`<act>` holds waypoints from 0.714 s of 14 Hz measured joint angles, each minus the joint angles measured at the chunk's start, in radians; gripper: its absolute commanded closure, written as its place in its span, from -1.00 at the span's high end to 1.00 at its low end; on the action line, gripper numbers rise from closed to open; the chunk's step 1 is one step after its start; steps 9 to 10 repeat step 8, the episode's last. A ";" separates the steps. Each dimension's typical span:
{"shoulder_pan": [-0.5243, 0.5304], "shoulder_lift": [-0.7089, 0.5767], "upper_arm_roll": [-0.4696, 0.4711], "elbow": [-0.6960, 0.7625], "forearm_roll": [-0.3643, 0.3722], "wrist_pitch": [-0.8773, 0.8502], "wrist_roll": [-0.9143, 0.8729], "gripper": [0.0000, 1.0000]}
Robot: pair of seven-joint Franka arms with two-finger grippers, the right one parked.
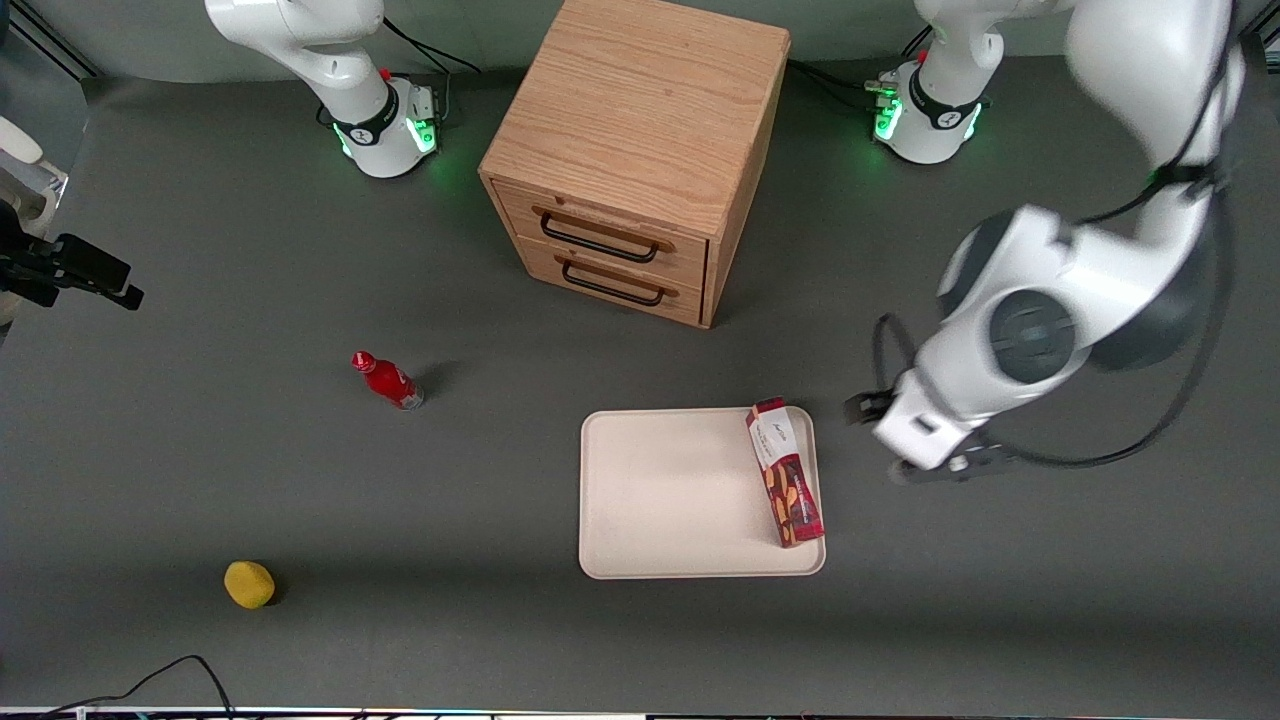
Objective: Place red cookie box on tray
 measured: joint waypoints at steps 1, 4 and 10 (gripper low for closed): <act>0.001 -0.085 0.088 0.002 -0.064 -0.093 0.132 1.00; 0.010 -0.282 0.287 -0.023 -0.121 -0.291 0.429 1.00; 0.009 -0.370 0.344 -0.096 -0.131 -0.313 0.508 1.00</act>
